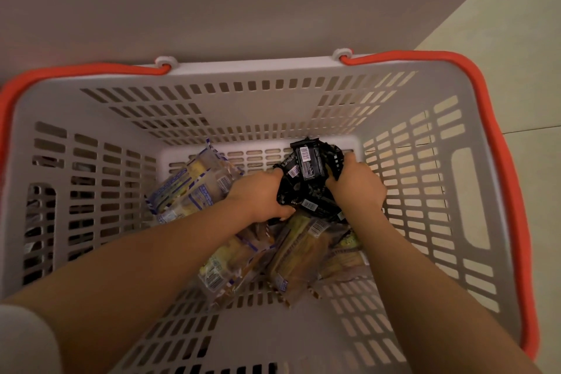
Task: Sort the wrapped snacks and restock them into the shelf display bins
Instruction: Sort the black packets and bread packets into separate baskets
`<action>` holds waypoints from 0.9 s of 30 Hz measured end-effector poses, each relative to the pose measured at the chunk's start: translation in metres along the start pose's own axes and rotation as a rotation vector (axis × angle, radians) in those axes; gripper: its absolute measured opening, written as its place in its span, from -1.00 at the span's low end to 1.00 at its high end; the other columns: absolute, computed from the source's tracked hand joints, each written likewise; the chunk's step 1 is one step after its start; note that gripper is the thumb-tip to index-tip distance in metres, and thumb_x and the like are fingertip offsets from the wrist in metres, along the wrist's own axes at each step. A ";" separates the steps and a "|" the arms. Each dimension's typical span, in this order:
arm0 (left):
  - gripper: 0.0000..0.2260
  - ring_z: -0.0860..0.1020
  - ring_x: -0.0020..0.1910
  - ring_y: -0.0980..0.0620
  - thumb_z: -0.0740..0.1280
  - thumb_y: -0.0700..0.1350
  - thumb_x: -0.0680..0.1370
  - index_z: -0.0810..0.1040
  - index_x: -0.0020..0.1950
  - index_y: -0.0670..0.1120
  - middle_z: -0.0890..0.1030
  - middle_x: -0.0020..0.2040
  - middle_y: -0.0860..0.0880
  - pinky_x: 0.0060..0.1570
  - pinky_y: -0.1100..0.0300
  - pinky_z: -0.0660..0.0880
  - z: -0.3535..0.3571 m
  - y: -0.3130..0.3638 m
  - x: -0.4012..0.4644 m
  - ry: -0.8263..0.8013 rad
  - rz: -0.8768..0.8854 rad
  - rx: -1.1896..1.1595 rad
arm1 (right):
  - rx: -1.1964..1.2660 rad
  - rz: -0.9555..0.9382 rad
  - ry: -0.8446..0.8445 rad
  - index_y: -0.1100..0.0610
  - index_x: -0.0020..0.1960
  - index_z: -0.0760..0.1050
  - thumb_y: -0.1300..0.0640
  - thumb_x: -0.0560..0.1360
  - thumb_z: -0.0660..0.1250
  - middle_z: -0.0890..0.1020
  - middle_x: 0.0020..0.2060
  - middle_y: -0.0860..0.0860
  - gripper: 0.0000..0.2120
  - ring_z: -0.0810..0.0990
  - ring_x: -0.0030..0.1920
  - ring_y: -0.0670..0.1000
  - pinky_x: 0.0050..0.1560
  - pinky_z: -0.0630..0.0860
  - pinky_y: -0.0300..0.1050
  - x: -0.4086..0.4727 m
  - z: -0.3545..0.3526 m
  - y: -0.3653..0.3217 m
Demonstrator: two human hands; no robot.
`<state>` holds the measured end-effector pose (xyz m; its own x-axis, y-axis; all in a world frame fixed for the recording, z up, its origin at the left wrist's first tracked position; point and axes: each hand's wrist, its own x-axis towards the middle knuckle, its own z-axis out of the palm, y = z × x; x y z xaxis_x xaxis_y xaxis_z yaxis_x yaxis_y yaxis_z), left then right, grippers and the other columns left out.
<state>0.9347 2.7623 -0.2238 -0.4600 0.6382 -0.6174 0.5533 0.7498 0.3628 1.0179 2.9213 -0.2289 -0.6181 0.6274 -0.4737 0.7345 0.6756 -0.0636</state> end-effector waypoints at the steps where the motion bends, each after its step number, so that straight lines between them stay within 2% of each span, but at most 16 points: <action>1: -0.47 0.54 -0.09 -0.06 0.38 0.20 0.41 0.35 0.21 -0.09 0.57 -0.01 -0.07 -0.32 0.16 0.39 -0.002 -0.001 -0.002 0.031 0.014 -0.046 | 0.012 -0.029 0.002 0.13 0.25 0.32 -0.04 0.49 0.27 0.57 -0.01 0.15 -0.59 0.58 -0.03 0.22 -0.16 0.45 0.02 -0.001 -0.002 0.002; 6: -0.51 0.54 -0.14 0.05 0.41 0.18 0.38 0.38 0.16 -0.05 0.58 -0.02 0.00 -0.24 0.15 0.53 -0.031 -0.005 -0.027 0.308 0.063 -0.357 | 0.191 -0.275 0.109 0.09 0.16 0.39 -0.06 0.47 0.32 0.60 -0.14 0.05 -0.65 0.58 -0.22 0.12 -0.39 0.39 -0.13 -0.032 -0.026 0.002; 8: -0.51 0.50 -0.20 0.16 0.42 0.16 0.38 0.39 0.17 -0.05 0.53 -0.10 0.11 -0.28 0.42 0.45 -0.047 -0.011 -0.046 0.431 0.039 -0.483 | 0.398 -0.310 0.130 0.01 0.10 0.41 -0.03 0.46 0.35 0.58 -0.22 -0.10 -0.73 0.55 -0.28 -0.07 -0.42 0.38 -0.27 -0.056 -0.042 -0.007; 9: -0.53 0.47 -0.23 0.25 0.42 0.15 0.38 0.39 0.17 -0.04 0.50 -0.13 0.18 -0.33 0.52 0.40 -0.055 -0.014 -0.058 0.484 0.023 -0.543 | 0.539 -0.296 0.112 -0.05 0.06 0.40 -0.03 0.46 0.35 0.55 -0.23 -0.20 -0.77 0.53 -0.27 -0.18 -0.39 0.39 -0.38 -0.068 -0.052 -0.014; 10: -0.56 0.44 -0.26 0.33 0.42 0.13 0.38 0.39 0.15 -0.01 0.46 -0.17 0.25 -0.34 0.57 0.37 -0.062 -0.019 -0.072 0.536 0.007 -0.597 | 0.693 -0.269 0.065 -0.10 0.03 0.40 -0.03 0.46 0.35 0.55 -0.19 -0.24 -0.80 0.53 -0.21 -0.22 -0.28 0.45 -0.38 -0.080 -0.064 -0.023; 12: -0.61 0.39 -0.28 0.44 0.42 0.11 0.39 0.36 0.10 0.05 0.42 -0.18 0.32 -0.34 0.65 0.31 -0.075 -0.031 -0.104 0.644 -0.035 -0.689 | 0.951 -0.206 -0.088 -0.16 0.01 0.46 -0.05 0.46 0.35 0.60 -0.06 -0.20 -0.85 0.58 -0.05 -0.15 -0.01 0.56 -0.11 -0.102 -0.086 -0.045; 13: -0.61 0.38 -0.27 0.46 0.43 0.09 0.39 0.35 0.10 0.07 0.42 -0.17 0.32 -0.33 0.65 0.31 -0.081 -0.037 -0.122 0.699 -0.060 -0.728 | 1.010 -0.201 -0.154 -0.16 0.02 0.48 -0.06 0.45 0.36 0.62 -0.02 -0.16 -0.84 0.60 -0.01 -0.10 0.05 0.56 0.00 -0.113 -0.096 -0.058; 15: -0.60 0.45 -0.18 0.37 0.44 0.05 0.39 0.37 0.12 0.04 0.48 -0.11 0.22 -0.27 0.58 0.35 -0.088 -0.055 -0.158 0.813 -0.115 -0.790 | 1.061 -0.232 -0.259 -0.12 0.09 0.50 -0.05 0.44 0.38 0.63 0.03 -0.11 -0.77 0.62 0.01 -0.07 0.06 0.56 0.02 -0.135 -0.115 -0.087; 16: -0.60 0.50 -0.12 0.25 0.44 0.04 0.39 0.38 0.14 0.04 0.50 -0.06 0.16 -0.20 0.51 0.36 -0.090 -0.065 -0.177 0.865 -0.141 -0.818 | 1.089 -0.255 -0.319 -0.10 0.11 0.50 -0.04 0.44 0.39 0.64 0.04 -0.09 -0.74 0.63 0.00 -0.07 0.02 0.57 -0.03 -0.146 -0.124 -0.103; 18: -0.60 0.51 -0.08 0.19 0.44 0.06 0.39 0.37 0.15 0.06 0.52 -0.05 0.15 -0.17 0.37 0.38 -0.092 -0.087 -0.213 0.942 -0.201 -0.851 | 1.067 -0.331 -0.452 -0.08 0.09 0.51 0.00 0.44 0.39 0.65 0.03 -0.09 -0.77 0.65 -0.04 -0.09 -0.06 0.57 -0.12 -0.168 -0.135 -0.137; 21: -0.62 0.48 -0.19 0.37 0.44 0.12 0.37 0.36 0.07 0.10 0.50 -0.14 0.27 -0.26 0.41 0.37 -0.090 -0.120 -0.257 1.046 -0.288 -0.910 | 0.864 -0.442 -0.538 -0.11 0.03 0.48 0.03 0.44 0.41 0.63 -0.03 -0.13 -0.81 0.64 -0.10 -0.16 -0.13 0.59 -0.21 -0.200 -0.140 -0.191; 24: -0.60 0.50 -0.20 0.37 0.46 0.17 0.33 0.40 0.04 0.10 0.53 -0.15 0.26 -0.25 0.38 0.42 -0.083 -0.155 -0.295 1.132 -0.388 -0.966 | 0.690 -0.518 -0.561 0.03 0.19 0.45 0.03 0.43 0.41 0.59 0.09 -0.01 -0.64 0.59 0.08 0.00 0.12 0.55 -0.02 -0.233 -0.125 -0.245; 25: -0.60 0.51 -0.18 0.34 0.47 0.18 0.32 0.41 0.04 0.10 0.54 -0.14 0.25 -0.24 0.36 0.42 -0.079 -0.167 -0.306 1.145 -0.418 -0.973 | 0.668 -0.545 -0.575 0.03 0.16 0.46 0.04 0.43 0.41 0.59 0.05 -0.04 -0.67 0.58 0.07 0.00 0.11 0.54 -0.05 -0.245 -0.117 -0.260; 27: -0.59 0.52 -0.19 0.24 0.49 0.14 0.32 0.40 0.03 0.08 0.54 -0.14 0.21 -0.23 0.33 0.42 -0.069 -0.189 -0.326 1.160 -0.471 -0.960 | 0.638 -0.618 -0.560 -0.04 0.00 0.45 0.06 0.44 0.39 0.59 -0.09 -0.11 -0.82 0.57 -0.05 -0.08 -0.06 0.52 -0.20 -0.266 -0.098 -0.285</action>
<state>0.9322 2.4239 -0.0429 -0.9664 -0.2314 -0.1118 -0.2084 0.4511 0.8678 0.9455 2.5993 0.0013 -0.8376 -0.1364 -0.5290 0.4471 0.3853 -0.8072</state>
